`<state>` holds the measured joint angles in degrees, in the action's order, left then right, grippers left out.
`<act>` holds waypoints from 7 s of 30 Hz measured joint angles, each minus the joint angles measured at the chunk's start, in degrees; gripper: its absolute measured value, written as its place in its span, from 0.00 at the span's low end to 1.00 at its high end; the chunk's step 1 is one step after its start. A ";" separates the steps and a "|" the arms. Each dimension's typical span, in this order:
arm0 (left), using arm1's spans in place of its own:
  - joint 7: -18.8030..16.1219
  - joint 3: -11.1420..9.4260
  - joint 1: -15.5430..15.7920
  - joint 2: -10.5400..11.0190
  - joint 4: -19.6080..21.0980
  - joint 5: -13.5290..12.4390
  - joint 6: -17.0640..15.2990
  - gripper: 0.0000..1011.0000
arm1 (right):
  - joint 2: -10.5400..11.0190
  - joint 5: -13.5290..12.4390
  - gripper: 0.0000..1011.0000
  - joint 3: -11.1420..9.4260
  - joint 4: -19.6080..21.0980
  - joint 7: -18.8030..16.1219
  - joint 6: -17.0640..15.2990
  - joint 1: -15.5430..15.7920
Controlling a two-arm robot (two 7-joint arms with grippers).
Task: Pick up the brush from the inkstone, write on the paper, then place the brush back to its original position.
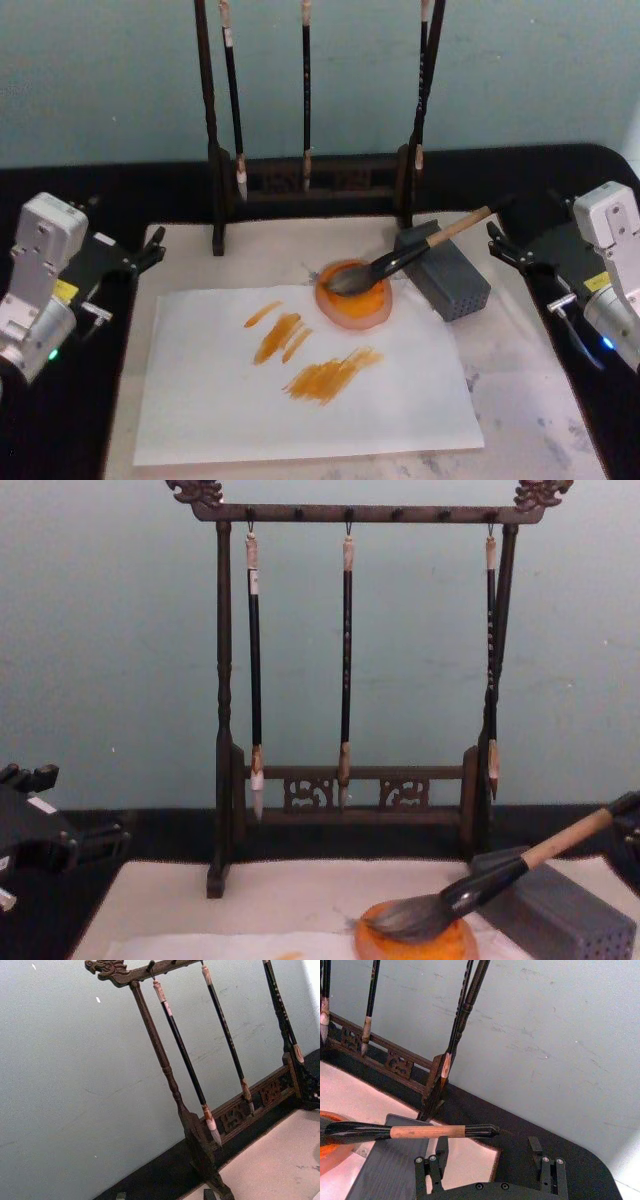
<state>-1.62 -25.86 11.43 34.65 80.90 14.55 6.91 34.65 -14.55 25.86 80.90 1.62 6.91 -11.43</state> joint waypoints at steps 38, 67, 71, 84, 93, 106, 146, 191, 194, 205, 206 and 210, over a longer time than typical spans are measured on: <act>0.00 0.00 0.00 0.00 0.00 0.00 0.00 0.99 | 0.00 0.00 0.99 0.00 0.00 0.00 0.00 0.00; 0.00 0.00 0.00 0.00 0.00 0.00 0.00 0.99 | 0.00 0.00 0.99 0.00 0.00 0.00 0.00 0.00; 0.00 0.01 0.00 0.00 0.00 0.00 0.00 0.99 | 0.00 0.00 0.99 0.00 0.00 0.00 0.00 0.00; 0.00 0.00 0.00 0.00 0.00 0.00 0.00 0.99 | 0.00 0.00 0.99 0.00 0.00 0.00 0.00 0.00; 0.00 0.00 0.00 0.00 0.00 0.00 0.00 0.99 | 0.00 0.00 0.99 0.00 0.00 0.00 0.00 0.00; 0.00 0.00 0.00 0.00 0.00 0.00 0.00 0.99 | -1.74 -8.72 0.99 -4.34 1.11 -5.95 0.17 1.68; 0.00 0.00 0.00 0.00 0.00 0.00 0.00 0.99 | -14.89 -50.73 0.99 -15.24 -8.15 -24.97 -14.47 3.65; 0.00 0.00 0.00 0.00 0.00 0.00 0.00 0.99 | -20.22 -52.60 0.99 -11.30 -24.42 -28.53 -8.52 -7.78; 0.00 0.00 0.00 0.00 0.00 0.00 0.00 0.99 | -20.21 -52.60 0.99 -11.30 -24.42 -28.51 -8.52 -7.78; 0.00 0.00 0.00 0.00 0.00 0.00 0.00 0.99 | -20.16 -52.58 0.72 -11.30 -24.42 -28.47 -8.53 -7.77; 0.00 0.00 0.00 0.00 0.00 0.00 0.00 0.99 | -20.15 -52.58 0.70 -11.30 -24.42 -28.47 -8.53 -7.77; 0.00 0.00 0.00 0.00 0.00 0.00 0.00 0.99 | -20.15 -52.58 0.58 -11.30 -24.42 -28.47 -8.55 -7.77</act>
<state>-1.62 -25.86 11.43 34.65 80.90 14.55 6.91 14.49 -67.13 14.56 56.48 -26.85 -1.64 -19.20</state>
